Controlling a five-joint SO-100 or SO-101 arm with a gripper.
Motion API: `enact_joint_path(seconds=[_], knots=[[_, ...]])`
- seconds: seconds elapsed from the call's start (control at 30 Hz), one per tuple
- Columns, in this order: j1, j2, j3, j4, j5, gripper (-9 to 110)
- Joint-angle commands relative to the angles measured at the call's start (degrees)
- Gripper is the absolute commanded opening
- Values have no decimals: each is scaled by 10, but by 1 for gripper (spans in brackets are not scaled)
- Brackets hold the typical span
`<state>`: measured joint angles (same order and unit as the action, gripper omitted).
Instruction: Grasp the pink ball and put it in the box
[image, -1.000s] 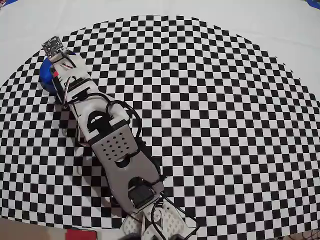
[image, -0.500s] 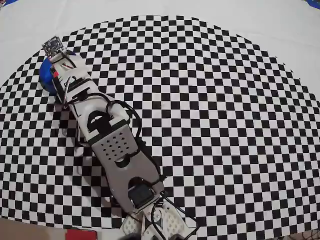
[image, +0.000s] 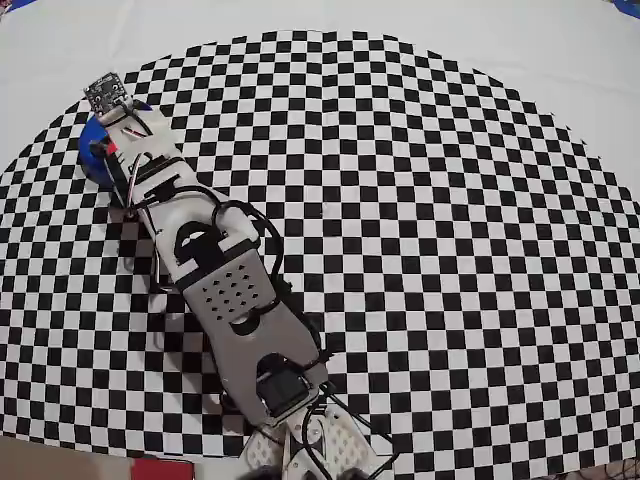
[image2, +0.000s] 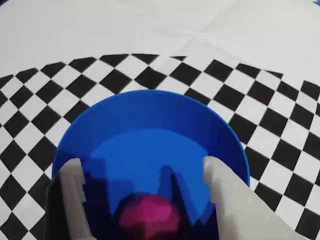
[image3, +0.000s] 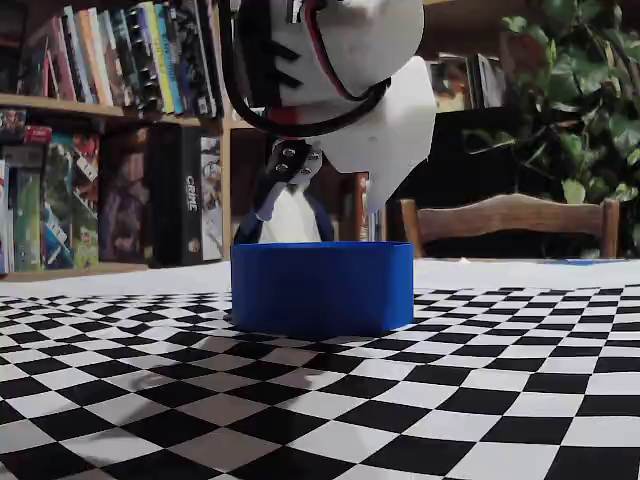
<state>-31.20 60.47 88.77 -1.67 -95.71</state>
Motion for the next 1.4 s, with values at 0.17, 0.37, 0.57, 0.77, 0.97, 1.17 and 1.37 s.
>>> enact_joint_path(seconds=[0.17,0.37,0.57,0.77,0.97,1.17,1.37], knots=[[4,29,-19,-9,6,28],[27,66,-4,-10,61,28],[61,146,29,-13,199,11],[115,250,114,-13,345,0],[190,346,216,-11,509,0],[279,429,265,52,709,0],[321,515,381,51,795,0]])
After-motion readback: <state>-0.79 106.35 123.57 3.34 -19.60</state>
